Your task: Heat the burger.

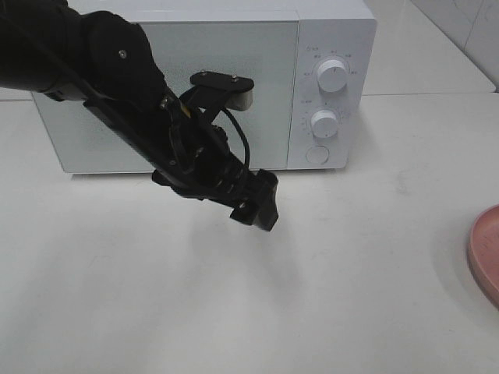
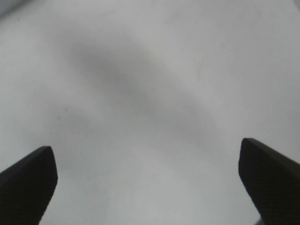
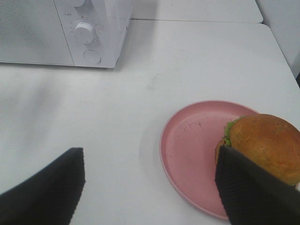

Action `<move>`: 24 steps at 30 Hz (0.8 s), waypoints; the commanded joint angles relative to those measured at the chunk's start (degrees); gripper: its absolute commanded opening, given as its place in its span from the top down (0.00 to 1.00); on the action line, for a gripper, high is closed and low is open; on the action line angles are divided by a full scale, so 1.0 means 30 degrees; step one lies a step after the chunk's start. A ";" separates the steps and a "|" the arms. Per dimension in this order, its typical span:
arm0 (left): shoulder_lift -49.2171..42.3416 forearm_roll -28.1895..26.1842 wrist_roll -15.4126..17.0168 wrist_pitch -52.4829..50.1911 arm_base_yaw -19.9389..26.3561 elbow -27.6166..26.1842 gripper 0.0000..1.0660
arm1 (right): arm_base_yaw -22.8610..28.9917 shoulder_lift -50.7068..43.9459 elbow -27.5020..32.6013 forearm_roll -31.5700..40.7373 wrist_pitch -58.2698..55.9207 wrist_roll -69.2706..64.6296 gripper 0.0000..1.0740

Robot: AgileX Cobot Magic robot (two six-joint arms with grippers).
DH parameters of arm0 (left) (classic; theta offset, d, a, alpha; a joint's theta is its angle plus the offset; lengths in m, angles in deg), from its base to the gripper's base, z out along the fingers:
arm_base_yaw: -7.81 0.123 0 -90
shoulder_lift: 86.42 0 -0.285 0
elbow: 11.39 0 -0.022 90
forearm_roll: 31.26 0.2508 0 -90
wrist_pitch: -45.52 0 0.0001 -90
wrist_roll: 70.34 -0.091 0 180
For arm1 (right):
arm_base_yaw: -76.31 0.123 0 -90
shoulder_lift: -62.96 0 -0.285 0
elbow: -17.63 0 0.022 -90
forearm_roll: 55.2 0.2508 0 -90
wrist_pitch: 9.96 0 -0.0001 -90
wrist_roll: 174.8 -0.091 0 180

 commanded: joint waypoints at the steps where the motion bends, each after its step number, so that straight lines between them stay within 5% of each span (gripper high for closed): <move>1: -0.0592 0.0955 0.0172 0.3342 -0.0134 -0.0095 0.08 | -0.0115 -0.0516 0.0057 0.0076 0.0057 0.0172 0.30; 11: -0.2120 0.1241 0.2235 0.8652 0.1547 -0.0095 0.08 | -0.0115 -0.0516 0.0057 0.0076 0.0057 0.0172 0.30; 16: -0.4068 0.1394 0.2693 1.1001 0.5080 -0.0095 0.08 | -0.0115 -0.0516 0.0057 0.0076 0.0057 0.0172 0.30; 19: -0.4393 0.1528 0.2788 1.1230 0.5653 -0.0095 0.08 | -0.0115 -0.0516 0.0057 0.0076 0.0057 0.0172 0.30; 24: -0.6780 0.3304 0.3686 1.2739 0.9148 -0.0095 0.08 | -0.0115 -0.0516 0.0057 0.0076 0.0057 0.0172 0.30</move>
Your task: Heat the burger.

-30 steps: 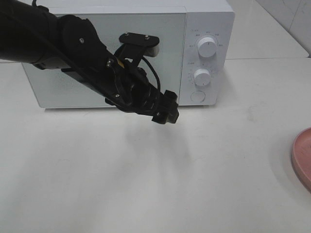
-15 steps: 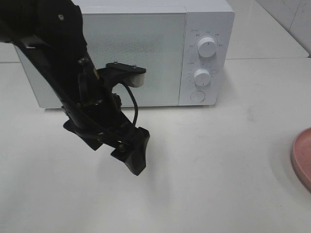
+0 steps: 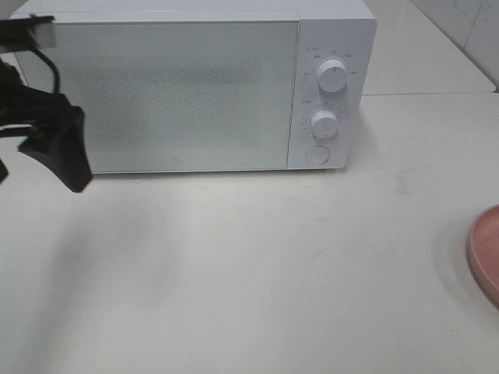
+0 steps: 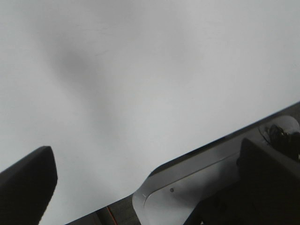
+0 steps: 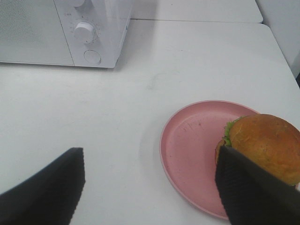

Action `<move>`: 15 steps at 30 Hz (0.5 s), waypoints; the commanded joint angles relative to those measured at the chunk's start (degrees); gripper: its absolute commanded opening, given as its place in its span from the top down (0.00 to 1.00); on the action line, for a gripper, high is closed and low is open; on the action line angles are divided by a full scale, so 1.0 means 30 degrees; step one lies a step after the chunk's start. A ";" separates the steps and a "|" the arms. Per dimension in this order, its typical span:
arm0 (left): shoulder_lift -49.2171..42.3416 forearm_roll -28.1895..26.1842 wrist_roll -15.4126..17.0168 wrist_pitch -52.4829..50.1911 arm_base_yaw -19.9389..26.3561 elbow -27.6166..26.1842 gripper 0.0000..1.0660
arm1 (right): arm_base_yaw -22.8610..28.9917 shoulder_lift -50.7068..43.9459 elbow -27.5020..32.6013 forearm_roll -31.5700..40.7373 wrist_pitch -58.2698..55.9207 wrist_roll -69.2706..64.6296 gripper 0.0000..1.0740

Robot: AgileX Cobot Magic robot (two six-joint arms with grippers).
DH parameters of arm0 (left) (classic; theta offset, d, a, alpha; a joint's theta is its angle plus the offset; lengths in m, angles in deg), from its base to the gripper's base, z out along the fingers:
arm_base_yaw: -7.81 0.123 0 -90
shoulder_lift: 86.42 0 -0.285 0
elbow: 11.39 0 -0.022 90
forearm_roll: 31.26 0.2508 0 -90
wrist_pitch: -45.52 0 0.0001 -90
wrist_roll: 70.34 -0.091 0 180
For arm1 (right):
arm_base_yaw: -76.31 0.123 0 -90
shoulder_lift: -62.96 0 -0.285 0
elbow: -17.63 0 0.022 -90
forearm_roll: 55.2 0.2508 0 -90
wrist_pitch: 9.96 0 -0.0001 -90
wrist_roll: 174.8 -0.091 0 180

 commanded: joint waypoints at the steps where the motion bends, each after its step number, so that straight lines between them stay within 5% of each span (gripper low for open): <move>1: -0.0917 0.0707 0.0420 0.1203 0.1012 -0.0076 0.08 | -0.0115 -0.0516 0.0057 0.0076 0.0057 0.0172 0.30; 11: -0.4526 0.2082 0.0458 0.1910 0.4966 0.0726 0.08 | -0.0115 -0.0516 0.0057 0.0076 0.0057 0.0172 0.30; 15: -0.6990 0.2101 0.0229 0.1623 0.6494 0.2922 0.08 | -0.0115 -0.0516 0.0057 0.0076 0.0057 0.0172 0.30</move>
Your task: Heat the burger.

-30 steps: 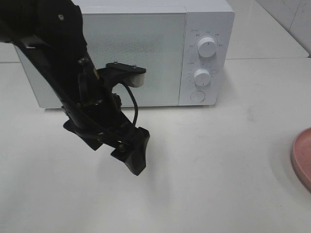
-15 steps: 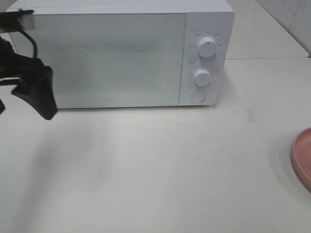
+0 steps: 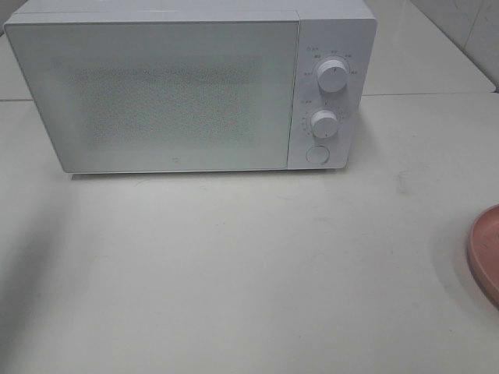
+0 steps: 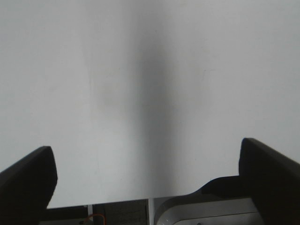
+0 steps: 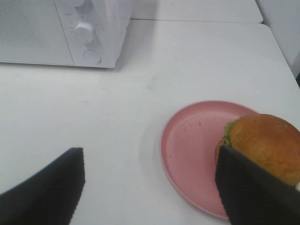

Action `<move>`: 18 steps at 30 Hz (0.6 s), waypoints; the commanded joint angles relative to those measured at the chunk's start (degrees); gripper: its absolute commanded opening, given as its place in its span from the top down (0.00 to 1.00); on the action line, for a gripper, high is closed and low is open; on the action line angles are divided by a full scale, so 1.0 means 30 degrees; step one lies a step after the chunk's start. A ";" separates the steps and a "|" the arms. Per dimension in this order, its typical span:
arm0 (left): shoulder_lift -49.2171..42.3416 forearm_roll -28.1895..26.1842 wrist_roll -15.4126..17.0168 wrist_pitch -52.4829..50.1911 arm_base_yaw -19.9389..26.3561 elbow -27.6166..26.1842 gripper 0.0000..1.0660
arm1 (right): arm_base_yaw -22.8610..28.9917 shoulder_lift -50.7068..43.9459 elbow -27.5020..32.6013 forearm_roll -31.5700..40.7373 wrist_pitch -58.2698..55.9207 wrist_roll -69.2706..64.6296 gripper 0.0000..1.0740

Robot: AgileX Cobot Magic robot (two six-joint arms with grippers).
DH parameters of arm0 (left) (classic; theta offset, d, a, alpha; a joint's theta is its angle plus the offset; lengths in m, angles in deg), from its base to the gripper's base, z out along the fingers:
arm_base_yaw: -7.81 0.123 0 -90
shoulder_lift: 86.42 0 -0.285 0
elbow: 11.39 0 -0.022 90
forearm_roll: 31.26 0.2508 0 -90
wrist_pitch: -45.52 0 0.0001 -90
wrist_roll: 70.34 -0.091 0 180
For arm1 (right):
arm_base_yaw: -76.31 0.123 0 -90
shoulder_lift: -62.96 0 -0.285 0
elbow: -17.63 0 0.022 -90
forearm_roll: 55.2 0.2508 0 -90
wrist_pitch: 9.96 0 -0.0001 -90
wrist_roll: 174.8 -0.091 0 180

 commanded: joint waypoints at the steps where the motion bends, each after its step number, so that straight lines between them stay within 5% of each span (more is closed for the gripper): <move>1: -0.2368 -0.0095 -0.0095 0.1089 0.0592 0.2005 0.08 | -0.0115 -0.0516 0.0057 0.0076 0.0057 0.0172 0.30; 18: -1.2185 -0.0057 -0.0707 -0.1146 0.0592 0.8136 0.08 | -0.0115 -0.0516 0.0057 0.0076 0.0057 0.0172 0.30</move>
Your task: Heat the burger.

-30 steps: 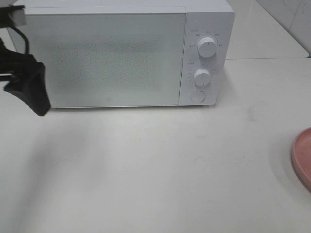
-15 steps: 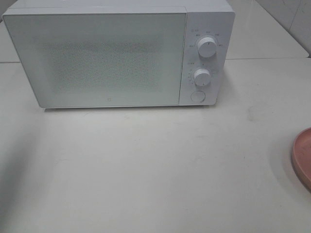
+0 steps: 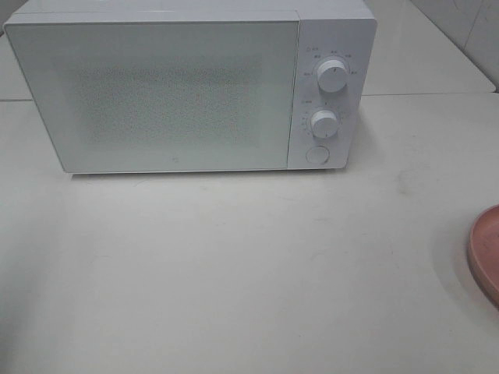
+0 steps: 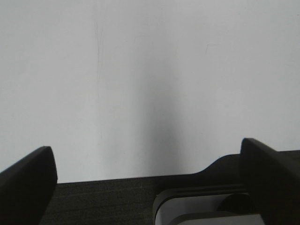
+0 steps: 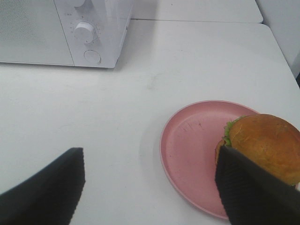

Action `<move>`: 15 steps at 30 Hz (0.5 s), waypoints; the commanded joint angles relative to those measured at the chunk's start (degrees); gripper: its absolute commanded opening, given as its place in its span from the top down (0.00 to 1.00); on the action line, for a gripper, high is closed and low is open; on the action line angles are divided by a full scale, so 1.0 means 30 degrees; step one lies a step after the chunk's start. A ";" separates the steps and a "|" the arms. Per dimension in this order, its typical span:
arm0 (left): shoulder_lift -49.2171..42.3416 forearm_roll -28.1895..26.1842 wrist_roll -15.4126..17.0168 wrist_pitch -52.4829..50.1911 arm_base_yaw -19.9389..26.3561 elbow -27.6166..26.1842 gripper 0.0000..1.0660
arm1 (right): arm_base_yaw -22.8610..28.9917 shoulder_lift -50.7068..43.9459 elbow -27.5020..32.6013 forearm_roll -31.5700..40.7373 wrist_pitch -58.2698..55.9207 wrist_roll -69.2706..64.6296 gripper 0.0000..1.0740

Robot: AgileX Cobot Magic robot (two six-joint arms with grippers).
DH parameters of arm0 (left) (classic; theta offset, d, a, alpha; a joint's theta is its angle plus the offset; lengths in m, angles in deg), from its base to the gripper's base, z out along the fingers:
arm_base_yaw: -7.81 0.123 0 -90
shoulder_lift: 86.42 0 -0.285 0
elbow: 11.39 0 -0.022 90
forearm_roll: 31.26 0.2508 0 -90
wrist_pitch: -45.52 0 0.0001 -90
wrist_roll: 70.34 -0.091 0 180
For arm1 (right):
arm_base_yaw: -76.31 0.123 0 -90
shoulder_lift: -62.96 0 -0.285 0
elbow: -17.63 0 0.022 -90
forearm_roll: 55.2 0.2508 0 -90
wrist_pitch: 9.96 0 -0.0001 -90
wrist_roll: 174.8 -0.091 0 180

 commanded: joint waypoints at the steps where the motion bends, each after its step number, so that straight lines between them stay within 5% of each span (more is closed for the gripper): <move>1: -0.1490 -0.0057 -0.0191 -0.0229 -0.0019 0.0821 0.08 | -0.0115 -0.0516 0.0057 0.0076 0.0057 0.0172 0.30; 10: -0.7448 -0.0057 -0.0497 -0.1471 -0.0076 0.3801 0.08 | -0.0115 -0.0516 0.0057 0.0076 0.0057 0.0172 0.30; 15: -1.0810 -0.0038 -0.0516 -0.1757 -0.0076 0.4011 0.08 | -0.0115 -0.0516 0.0057 0.0076 0.0057 0.0172 0.30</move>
